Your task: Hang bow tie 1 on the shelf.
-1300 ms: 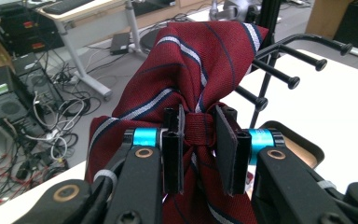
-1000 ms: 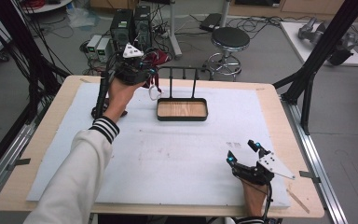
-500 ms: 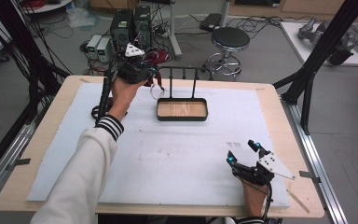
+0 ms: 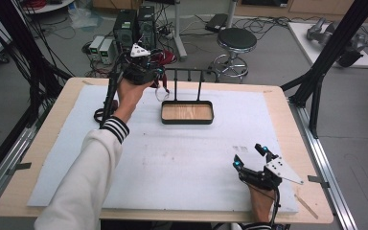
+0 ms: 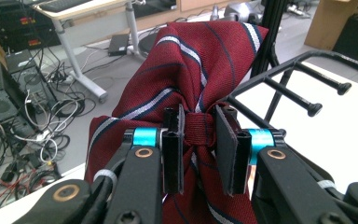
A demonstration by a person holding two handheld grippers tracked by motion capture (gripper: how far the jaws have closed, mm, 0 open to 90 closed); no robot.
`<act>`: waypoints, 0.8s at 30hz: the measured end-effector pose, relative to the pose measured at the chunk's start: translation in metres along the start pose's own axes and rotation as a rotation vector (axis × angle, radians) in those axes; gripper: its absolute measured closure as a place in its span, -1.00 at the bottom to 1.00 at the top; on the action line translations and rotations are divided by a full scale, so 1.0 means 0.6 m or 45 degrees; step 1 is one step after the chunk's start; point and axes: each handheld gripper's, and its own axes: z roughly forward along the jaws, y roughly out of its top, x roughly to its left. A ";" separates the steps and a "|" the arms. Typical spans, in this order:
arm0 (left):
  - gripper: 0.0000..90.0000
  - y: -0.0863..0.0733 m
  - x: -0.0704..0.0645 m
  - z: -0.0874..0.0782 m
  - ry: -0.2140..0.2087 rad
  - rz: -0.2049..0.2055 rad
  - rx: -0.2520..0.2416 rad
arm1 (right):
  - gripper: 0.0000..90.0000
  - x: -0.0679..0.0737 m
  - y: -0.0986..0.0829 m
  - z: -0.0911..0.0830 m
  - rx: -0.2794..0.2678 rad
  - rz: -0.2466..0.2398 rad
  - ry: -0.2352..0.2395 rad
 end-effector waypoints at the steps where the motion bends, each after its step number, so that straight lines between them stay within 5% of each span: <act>1: 0.63 0.000 0.001 0.001 0.005 -0.002 0.003 | -0.76 0.001 0.000 0.000 0.003 0.006 0.001; 24: 0.62 -0.028 0.021 0.000 0.094 0.035 0.101 | -0.76 0.000 0.000 -0.001 -0.005 -0.004 -0.003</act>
